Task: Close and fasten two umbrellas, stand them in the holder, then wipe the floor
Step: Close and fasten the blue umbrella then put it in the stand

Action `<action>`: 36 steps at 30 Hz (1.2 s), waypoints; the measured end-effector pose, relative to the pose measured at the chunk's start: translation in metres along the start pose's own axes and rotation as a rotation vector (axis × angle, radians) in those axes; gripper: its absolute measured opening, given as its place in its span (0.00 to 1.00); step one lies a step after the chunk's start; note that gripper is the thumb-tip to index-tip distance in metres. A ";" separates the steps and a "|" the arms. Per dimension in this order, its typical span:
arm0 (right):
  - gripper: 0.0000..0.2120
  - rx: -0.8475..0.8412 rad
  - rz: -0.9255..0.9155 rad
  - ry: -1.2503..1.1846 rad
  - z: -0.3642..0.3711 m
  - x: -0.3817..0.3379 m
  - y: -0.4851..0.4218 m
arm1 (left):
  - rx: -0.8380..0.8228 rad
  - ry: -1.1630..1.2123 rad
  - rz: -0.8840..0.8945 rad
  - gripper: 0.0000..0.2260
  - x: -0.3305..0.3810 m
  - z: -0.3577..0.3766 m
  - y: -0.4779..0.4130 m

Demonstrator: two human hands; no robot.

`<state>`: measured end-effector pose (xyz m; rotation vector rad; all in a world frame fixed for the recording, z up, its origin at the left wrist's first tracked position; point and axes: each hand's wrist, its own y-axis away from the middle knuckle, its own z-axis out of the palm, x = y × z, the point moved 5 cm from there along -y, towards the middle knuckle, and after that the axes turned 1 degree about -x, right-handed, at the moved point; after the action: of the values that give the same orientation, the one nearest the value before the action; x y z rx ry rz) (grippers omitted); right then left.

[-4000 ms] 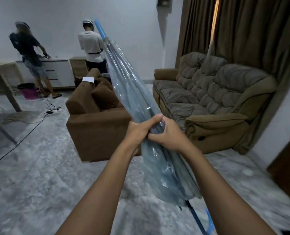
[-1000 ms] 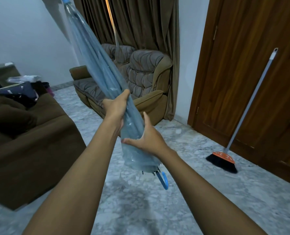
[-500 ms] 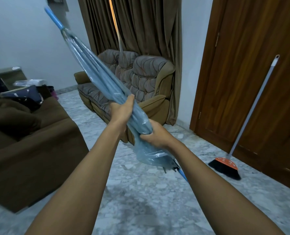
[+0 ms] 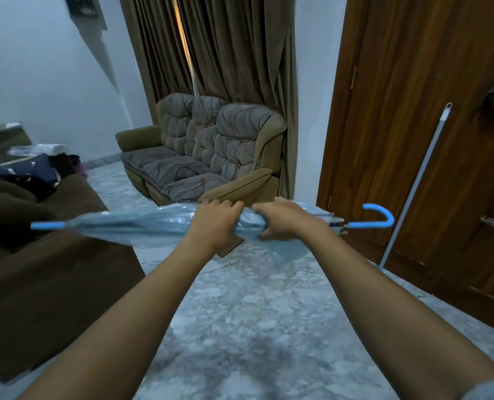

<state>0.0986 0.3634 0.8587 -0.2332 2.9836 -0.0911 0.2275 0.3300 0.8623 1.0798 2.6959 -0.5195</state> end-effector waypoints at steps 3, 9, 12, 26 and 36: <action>0.19 0.157 -0.008 0.151 -0.013 0.000 0.000 | -0.013 0.186 -0.115 0.19 0.003 -0.002 0.000; 0.18 1.053 0.140 0.043 -0.028 -0.009 0.062 | -0.067 0.867 -0.521 0.11 -0.019 0.022 0.002; 0.15 0.952 0.379 -0.481 0.003 -0.002 0.071 | 0.009 1.131 -0.546 0.03 -0.013 0.019 0.002; 0.33 0.440 0.310 -1.361 0.015 -0.001 0.018 | -0.165 1.609 -0.392 0.13 0.027 0.027 0.023; 0.26 0.514 0.448 -1.308 0.033 -0.002 0.012 | 0.167 1.041 -0.224 0.53 0.034 0.004 0.013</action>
<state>0.1035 0.3737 0.8260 0.3260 1.5776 -0.4367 0.2122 0.3585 0.8455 1.3647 3.7539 -0.2297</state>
